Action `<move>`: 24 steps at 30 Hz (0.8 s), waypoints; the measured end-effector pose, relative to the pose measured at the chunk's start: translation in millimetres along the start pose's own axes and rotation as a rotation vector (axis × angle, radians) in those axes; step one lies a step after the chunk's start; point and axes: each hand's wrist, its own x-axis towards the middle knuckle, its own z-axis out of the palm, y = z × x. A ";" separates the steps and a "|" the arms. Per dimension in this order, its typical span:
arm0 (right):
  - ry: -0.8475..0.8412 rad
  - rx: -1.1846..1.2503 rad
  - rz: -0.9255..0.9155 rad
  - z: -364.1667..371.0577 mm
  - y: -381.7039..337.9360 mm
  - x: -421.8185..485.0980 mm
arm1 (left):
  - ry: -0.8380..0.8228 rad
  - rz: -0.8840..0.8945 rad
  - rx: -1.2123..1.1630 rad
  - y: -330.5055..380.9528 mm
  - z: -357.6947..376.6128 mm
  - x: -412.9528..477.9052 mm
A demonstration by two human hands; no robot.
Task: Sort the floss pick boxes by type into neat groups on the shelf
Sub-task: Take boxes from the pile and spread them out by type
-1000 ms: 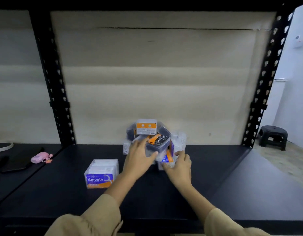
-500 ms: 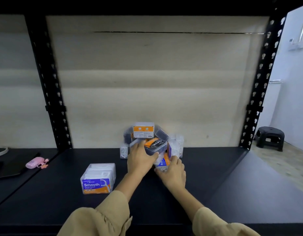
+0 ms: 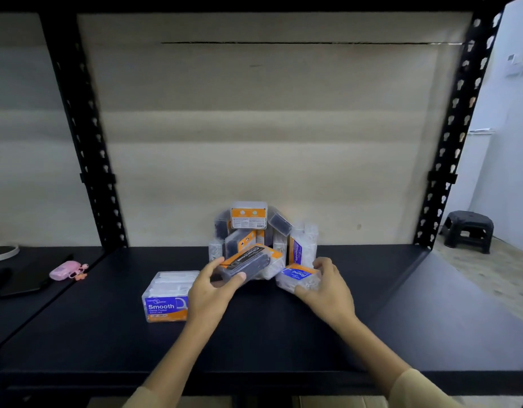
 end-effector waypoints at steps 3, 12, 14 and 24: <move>-0.047 0.004 -0.029 -18.0 13.1 -9.7 | -0.049 -0.011 -0.025 -11.4 -6.9 -14.4; -0.099 -0.130 -0.066 -42.4 38.3 -46.5 | -0.351 0.120 0.201 -24.2 -16.8 -33.5; -0.113 -0.184 -0.073 -42.0 36.0 -52.8 | -0.401 0.175 0.327 -21.3 -18.9 -33.3; -0.171 -0.178 -0.299 -51.4 27.2 -40.4 | -0.565 0.327 0.482 -11.9 -19.9 -30.4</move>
